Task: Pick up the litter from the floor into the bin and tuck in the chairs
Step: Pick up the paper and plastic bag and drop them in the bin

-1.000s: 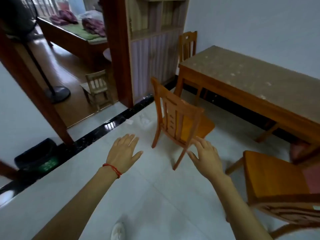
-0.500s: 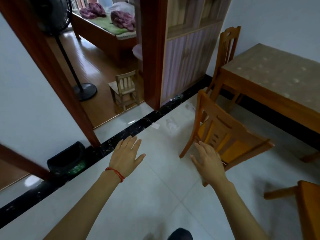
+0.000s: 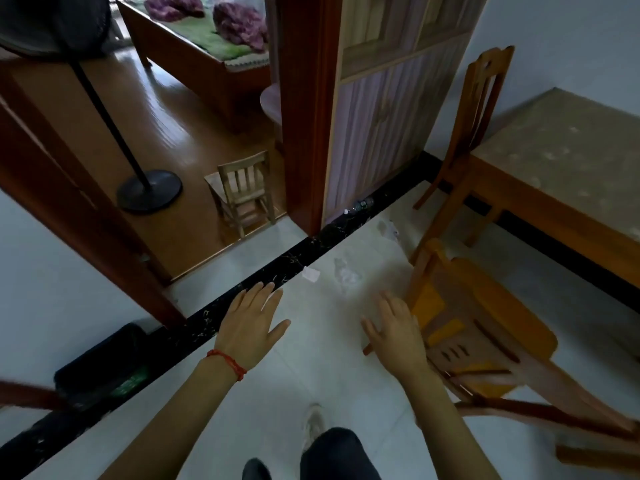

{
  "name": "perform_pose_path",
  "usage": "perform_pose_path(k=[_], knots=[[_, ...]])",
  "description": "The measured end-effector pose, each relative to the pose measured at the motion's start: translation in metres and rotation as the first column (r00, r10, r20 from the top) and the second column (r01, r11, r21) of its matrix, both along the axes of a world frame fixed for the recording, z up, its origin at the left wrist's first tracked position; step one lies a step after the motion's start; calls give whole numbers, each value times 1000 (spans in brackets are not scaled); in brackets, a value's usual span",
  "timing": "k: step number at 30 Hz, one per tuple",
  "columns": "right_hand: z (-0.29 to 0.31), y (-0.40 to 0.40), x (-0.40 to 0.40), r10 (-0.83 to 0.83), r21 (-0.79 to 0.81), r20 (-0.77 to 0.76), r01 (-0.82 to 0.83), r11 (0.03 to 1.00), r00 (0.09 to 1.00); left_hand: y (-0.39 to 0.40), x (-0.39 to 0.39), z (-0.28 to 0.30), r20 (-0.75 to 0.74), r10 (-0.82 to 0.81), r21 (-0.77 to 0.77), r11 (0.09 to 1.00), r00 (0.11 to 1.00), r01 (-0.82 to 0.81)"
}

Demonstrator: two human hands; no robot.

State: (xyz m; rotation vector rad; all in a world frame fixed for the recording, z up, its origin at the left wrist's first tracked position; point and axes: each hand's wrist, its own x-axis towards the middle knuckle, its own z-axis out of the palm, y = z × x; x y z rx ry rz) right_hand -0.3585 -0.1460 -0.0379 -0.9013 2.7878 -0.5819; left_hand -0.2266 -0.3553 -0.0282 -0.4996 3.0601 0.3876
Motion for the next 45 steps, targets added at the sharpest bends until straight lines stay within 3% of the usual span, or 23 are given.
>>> perform_pose_path(k=[9,17,29,35,45], knots=[[-5,-80,-123,-34,-14,23,34,999,999,-78,-123,0,46,-12,42,999,999,11],[-39,-168,-233,-174,-25,80,176,984,981,-188,-244,-38,53,-68,91,994,996,63],[-86,-250,-362,-352,45,189,350,936,917,-290,-423,-82,65,-267,113,959,961,259],[-181,-253,-421,-401,55,247,401,914,882,-292,-483,-180,64,-253,183,954,965,238],[-433,-248,-491,-362,46,240,362,931,901,-304,-541,-446,86,-276,186,948,957,256]])
